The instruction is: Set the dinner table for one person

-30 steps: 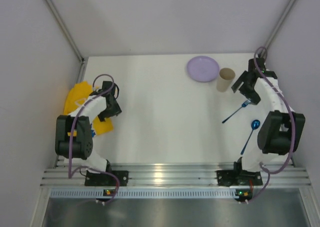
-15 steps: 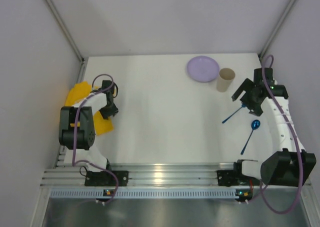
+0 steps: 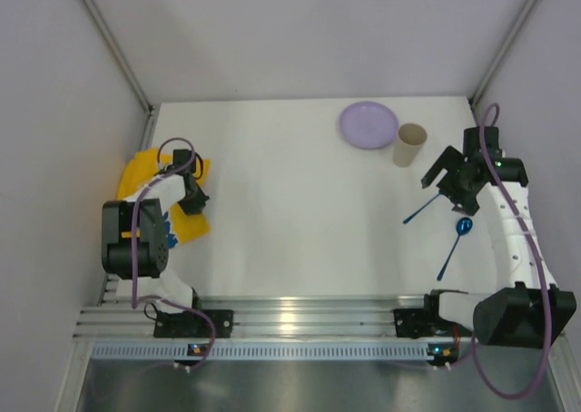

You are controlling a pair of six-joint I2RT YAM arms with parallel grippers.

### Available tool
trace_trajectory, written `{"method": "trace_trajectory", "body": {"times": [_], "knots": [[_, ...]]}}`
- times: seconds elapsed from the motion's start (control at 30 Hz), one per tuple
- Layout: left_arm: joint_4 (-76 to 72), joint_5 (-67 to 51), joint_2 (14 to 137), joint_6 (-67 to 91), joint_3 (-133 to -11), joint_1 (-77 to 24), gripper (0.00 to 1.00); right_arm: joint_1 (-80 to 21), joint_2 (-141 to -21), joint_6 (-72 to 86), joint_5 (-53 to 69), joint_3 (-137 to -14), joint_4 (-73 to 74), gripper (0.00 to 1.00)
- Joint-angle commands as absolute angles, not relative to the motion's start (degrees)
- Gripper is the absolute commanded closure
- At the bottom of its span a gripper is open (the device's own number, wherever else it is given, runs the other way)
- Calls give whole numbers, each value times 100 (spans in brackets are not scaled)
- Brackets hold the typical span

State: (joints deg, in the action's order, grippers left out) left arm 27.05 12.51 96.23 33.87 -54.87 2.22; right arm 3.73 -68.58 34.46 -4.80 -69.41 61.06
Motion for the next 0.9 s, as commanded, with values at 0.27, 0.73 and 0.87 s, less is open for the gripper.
{"method": "trace_trajectory", "body": {"times": [0.27,0.73,0.87], "knots": [[2645,483,9836,3051,-5579,203,100,299,-6539,3349,-501,-7145,6416,9],[4885,1784,10467,2505,-9394,-3767,100,299,-6232,3331,-598,-7049,6733,9],[4809,1013,10950,2574,-9308,-4411,23,299,-6223,3322,-536,-6856,6680,9]]}}
